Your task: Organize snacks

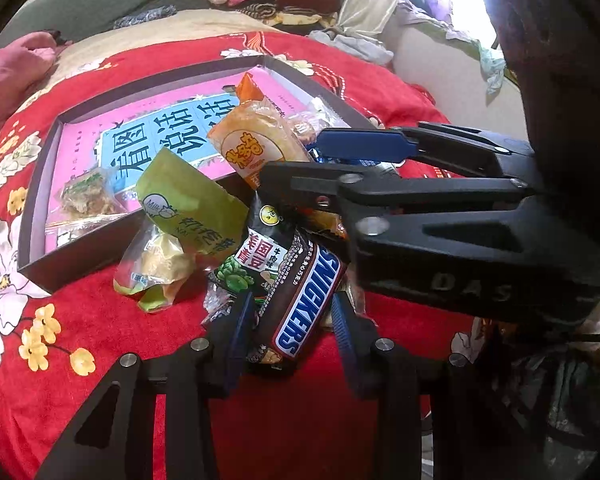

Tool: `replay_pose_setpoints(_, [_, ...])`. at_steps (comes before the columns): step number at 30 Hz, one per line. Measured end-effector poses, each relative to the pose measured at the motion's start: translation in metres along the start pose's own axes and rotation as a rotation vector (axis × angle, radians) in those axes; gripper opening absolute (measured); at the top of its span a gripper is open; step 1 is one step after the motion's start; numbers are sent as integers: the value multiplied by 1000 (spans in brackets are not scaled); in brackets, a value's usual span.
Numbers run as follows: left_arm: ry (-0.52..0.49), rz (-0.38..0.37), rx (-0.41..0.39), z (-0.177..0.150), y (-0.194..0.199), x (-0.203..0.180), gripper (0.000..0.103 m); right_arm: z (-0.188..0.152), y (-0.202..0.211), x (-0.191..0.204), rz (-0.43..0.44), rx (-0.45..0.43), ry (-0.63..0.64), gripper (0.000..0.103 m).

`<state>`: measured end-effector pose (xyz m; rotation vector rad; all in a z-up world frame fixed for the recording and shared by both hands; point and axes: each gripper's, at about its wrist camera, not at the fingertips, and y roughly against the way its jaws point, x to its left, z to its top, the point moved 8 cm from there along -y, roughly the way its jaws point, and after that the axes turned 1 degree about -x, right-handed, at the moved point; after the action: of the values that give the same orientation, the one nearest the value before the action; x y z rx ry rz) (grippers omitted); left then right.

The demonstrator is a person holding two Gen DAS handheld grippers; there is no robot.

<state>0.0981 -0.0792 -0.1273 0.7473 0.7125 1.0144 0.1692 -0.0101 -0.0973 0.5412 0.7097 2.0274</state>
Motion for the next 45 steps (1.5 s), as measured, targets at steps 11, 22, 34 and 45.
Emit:
replay_pose_setpoints(11, [15, -3, 19, 5, -10, 0, 41, 1, -14, 6, 63, 16, -4, 26])
replay_pose_setpoints(22, [26, 10, 10, 9, -12, 1, 33, 17, 16, -12, 110, -76, -109, 24])
replay_pose_setpoints(34, [80, 2, -47, 12, 14, 14, 32, 20, 28, -13, 128, -111, -117, 23])
replay_pose_setpoints(45, [139, 30, -163, 35, 57, 36, 32, 28, 42, -28, 122, -166, -163, 23])
